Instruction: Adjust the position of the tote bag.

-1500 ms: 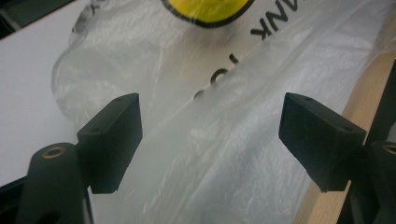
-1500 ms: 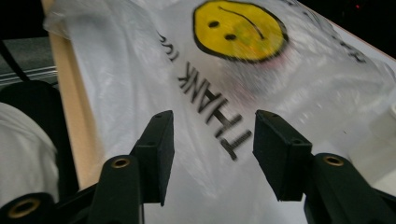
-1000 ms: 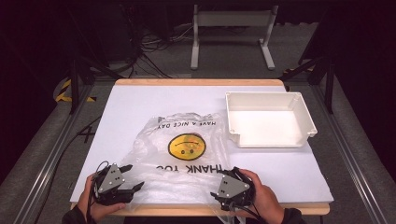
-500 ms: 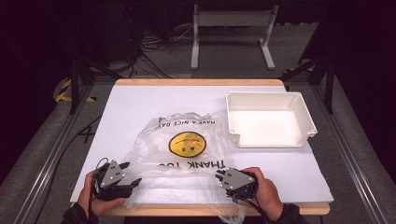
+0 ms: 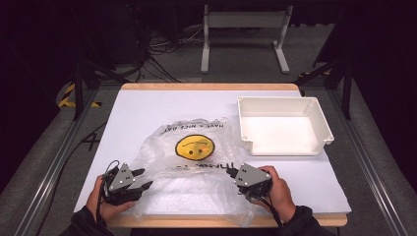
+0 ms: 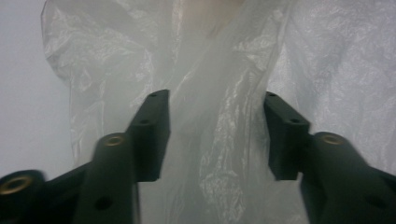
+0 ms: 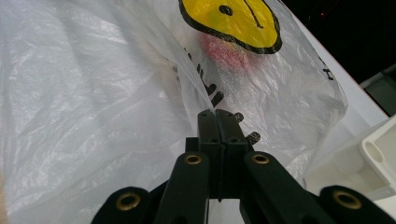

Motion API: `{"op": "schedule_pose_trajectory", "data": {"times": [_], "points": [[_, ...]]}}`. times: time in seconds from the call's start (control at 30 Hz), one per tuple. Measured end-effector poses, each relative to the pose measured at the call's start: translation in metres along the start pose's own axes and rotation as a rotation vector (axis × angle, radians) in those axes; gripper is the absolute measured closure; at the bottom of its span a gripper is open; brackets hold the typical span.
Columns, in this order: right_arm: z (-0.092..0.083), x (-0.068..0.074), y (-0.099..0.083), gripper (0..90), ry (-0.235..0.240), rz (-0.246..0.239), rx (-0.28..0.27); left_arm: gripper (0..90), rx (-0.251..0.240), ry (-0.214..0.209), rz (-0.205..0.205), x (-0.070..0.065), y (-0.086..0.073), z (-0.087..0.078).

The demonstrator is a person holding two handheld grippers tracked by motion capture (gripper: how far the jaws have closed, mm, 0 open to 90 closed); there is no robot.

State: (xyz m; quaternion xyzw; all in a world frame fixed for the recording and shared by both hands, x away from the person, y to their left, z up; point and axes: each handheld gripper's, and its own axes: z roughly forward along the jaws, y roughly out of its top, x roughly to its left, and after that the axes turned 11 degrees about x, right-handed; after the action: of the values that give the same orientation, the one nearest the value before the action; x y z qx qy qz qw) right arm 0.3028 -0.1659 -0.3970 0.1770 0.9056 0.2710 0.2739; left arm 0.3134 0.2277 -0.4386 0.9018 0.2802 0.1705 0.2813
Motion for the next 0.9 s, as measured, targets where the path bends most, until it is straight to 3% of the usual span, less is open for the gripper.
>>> {"op": "schedule_pose_trajectory", "data": {"times": [0.17, 0.33, 0.63, 0.9], "points": [[0.006, -0.007, 0.002, 90.0, -0.019, 0.007, -0.006, 71.2, 0.005, -0.004, 0.009, 0.005, 0.002, 0.003], [0.004, -0.014, 0.009, 90.0, -0.039, 0.019, -0.029, 78.7, -0.039, 0.024, 0.009, 0.011, 0.009, -0.007], [-0.005, -0.032, 0.023, 90.0, -0.07, 0.05, -0.066, 78.9, -0.125, 0.073, -0.018, 0.031, 0.026, -0.024], [-0.004, -0.049, 0.032, 90.0, -0.106, 0.069, -0.066, 84.7, -0.154, 0.098, -0.026, 0.044, 0.045, -0.02]]}}
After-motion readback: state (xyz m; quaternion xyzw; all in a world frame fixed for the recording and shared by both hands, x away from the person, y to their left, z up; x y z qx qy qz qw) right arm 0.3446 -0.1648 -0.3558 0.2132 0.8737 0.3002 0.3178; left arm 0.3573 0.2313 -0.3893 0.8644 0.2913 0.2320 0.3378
